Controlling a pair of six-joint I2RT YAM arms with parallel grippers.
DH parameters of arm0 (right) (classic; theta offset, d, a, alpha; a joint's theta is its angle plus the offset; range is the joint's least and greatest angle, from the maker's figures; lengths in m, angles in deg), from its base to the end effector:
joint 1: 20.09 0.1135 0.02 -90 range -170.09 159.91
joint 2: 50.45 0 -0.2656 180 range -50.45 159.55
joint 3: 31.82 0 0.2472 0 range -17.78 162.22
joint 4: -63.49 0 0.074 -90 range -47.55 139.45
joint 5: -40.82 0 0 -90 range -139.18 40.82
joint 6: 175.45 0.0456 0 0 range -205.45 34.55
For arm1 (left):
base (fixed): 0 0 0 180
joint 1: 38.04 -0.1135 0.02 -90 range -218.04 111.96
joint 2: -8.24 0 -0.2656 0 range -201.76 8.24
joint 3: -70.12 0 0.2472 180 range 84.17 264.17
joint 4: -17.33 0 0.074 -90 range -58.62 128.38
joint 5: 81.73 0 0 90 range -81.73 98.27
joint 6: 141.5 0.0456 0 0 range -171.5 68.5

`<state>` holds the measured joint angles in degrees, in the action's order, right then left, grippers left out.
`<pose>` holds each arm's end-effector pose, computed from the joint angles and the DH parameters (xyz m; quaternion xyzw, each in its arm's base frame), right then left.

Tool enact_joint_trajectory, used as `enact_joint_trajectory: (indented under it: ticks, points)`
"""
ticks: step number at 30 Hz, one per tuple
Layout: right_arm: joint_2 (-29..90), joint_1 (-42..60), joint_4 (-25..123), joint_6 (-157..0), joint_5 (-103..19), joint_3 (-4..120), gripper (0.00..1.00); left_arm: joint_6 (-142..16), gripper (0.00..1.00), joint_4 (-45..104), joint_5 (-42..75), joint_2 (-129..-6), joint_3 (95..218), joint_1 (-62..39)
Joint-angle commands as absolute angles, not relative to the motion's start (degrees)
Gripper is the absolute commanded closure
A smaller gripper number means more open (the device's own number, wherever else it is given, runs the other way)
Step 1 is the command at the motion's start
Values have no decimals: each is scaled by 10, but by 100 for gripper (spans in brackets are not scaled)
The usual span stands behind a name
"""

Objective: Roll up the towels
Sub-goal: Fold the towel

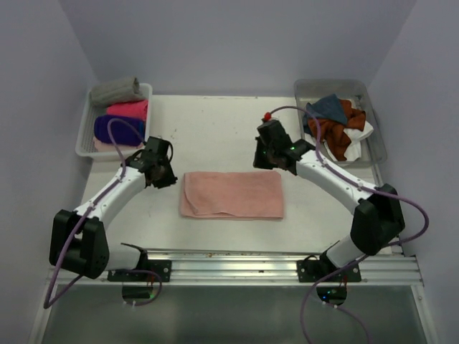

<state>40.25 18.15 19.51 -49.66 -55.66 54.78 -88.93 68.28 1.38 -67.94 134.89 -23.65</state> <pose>0.2777 0.2123 0.2726 0.0003 0.9326 0.1729 0.3169 0.2476 -0.0579 0.2168 -0.2076 0.9469 -0.0517 0.2400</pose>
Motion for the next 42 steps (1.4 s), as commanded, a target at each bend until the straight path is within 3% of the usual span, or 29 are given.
enact_joint_trajectory:
  ticks: [1,5,13,19,26,35,40,41,42]
  points:
    - [360,132,155,-523,-585,506,98,-896,77,627,46,-682,1390,-164]
    - [394,94,118,-567,-566,503,99,-882,78,600,132,-743,1388,-107]
    - [482,83,154,-626,-585,495,100,-833,79,673,110,-802,1373,-117]
    - [435,85,168,-571,-606,391,100,-818,79,668,99,-873,1404,-154]
    - [347,163,162,-483,-587,279,100,-787,79,660,85,-1020,1570,-184]
    - [263,297,162,-383,-540,267,100,-759,77,660,93,-1188,1835,-156]
    - [270,301,136,-433,-582,316,100,-725,67,707,68,-1227,1963,-134]
    - [266,301,132,-440,-605,332,100,-719,63,707,60,-1217,1972,-131]
    - [262,299,128,-455,-623,339,99,-706,50,702,48,-1188,1970,-124]
